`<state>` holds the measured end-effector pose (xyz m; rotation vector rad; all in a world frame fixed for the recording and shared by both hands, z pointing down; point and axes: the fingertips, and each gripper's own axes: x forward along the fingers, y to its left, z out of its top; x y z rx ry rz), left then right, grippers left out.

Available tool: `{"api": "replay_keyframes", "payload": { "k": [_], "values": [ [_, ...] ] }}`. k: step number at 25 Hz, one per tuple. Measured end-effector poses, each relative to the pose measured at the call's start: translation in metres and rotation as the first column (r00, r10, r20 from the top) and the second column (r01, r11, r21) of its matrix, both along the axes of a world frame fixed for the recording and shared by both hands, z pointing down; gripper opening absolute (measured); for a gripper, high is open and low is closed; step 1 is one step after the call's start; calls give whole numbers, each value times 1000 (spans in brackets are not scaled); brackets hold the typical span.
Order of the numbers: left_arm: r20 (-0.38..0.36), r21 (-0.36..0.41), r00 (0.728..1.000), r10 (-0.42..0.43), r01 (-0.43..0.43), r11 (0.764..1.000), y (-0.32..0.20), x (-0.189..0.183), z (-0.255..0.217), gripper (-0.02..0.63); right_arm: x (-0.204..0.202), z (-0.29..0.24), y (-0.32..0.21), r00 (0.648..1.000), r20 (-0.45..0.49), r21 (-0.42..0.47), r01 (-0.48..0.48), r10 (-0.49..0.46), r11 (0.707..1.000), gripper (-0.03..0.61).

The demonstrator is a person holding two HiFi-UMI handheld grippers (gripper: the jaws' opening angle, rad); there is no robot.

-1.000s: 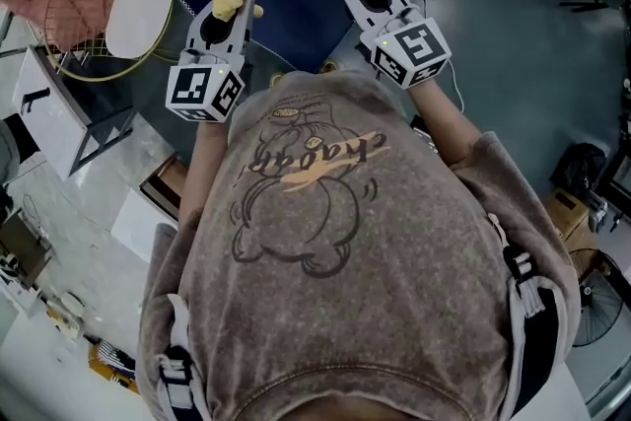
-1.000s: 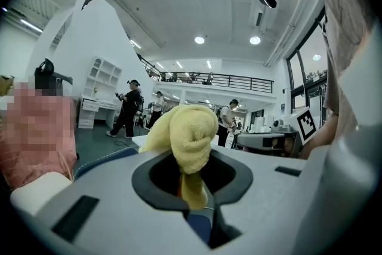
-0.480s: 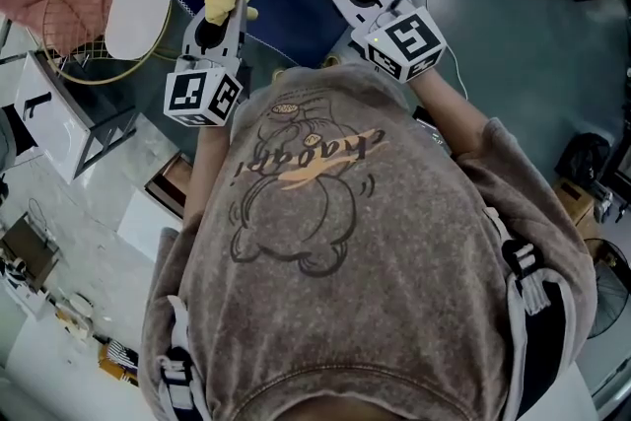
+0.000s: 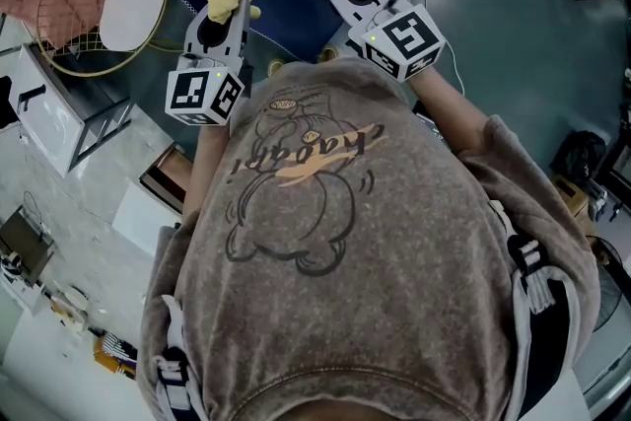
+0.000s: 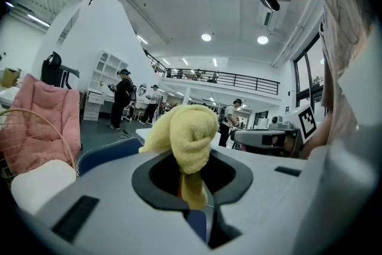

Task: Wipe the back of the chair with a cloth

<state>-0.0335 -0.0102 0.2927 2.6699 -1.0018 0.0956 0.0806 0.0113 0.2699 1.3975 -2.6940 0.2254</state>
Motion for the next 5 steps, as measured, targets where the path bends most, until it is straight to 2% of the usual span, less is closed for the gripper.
{"api": "replay_keyframes", "payload": {
  "k": [5],
  "values": [
    [-9, 1, 1000, 3, -3, 1000, -1, -1, -2, 67, 1, 0, 1, 1000, 3, -2, -21, 21, 1000, 25]
  ]
}}
